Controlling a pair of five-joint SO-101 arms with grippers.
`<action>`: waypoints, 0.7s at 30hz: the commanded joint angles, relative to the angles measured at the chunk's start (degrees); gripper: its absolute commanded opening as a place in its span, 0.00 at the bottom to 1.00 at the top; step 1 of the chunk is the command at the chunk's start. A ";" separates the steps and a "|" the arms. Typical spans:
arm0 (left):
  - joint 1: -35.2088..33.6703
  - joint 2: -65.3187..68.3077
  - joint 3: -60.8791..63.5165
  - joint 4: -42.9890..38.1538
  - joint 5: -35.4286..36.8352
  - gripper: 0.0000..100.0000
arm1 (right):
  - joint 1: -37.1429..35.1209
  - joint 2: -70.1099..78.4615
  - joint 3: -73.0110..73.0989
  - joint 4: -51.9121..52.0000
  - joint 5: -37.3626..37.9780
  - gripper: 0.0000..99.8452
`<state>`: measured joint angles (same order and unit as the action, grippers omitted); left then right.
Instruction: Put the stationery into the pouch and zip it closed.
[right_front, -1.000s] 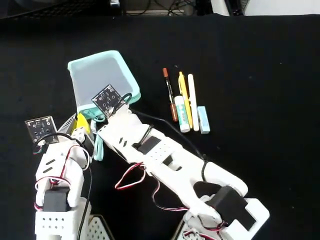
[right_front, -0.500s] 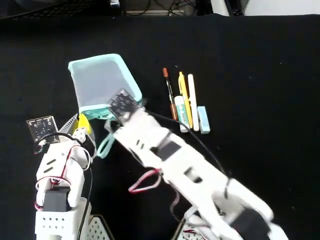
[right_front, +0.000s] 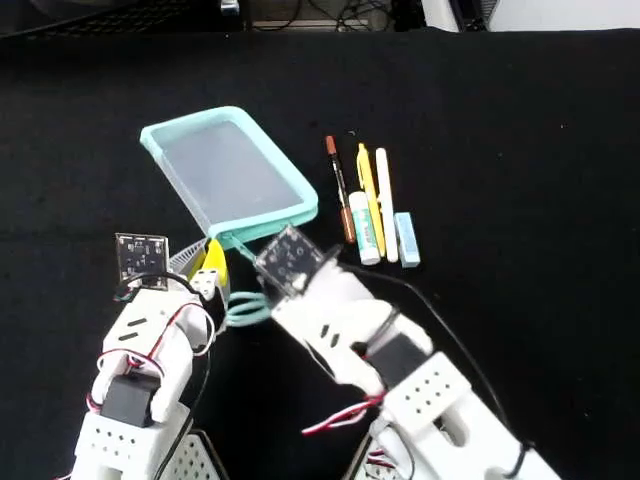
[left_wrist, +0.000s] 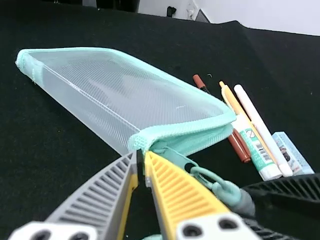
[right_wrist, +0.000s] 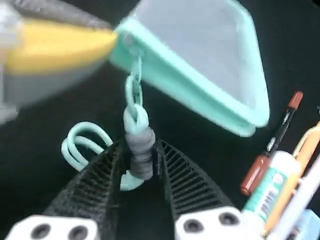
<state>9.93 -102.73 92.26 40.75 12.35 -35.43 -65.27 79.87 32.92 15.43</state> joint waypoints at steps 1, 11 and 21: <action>0.40 -0.62 -0.92 0.18 -0.62 0.03 | 4.75 -5.32 3.12 -0.44 1.93 0.01; -7.52 -0.62 -2.24 0.26 -0.62 0.03 | 11.52 -9.98 3.91 -0.35 4.57 0.01; -11.21 -0.62 -1.71 0.00 -0.53 0.03 | -0.35 -6.37 3.56 2.20 -0.35 0.19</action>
<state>1.58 -102.73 92.26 40.75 12.18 -34.73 -73.98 84.44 33.89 17.98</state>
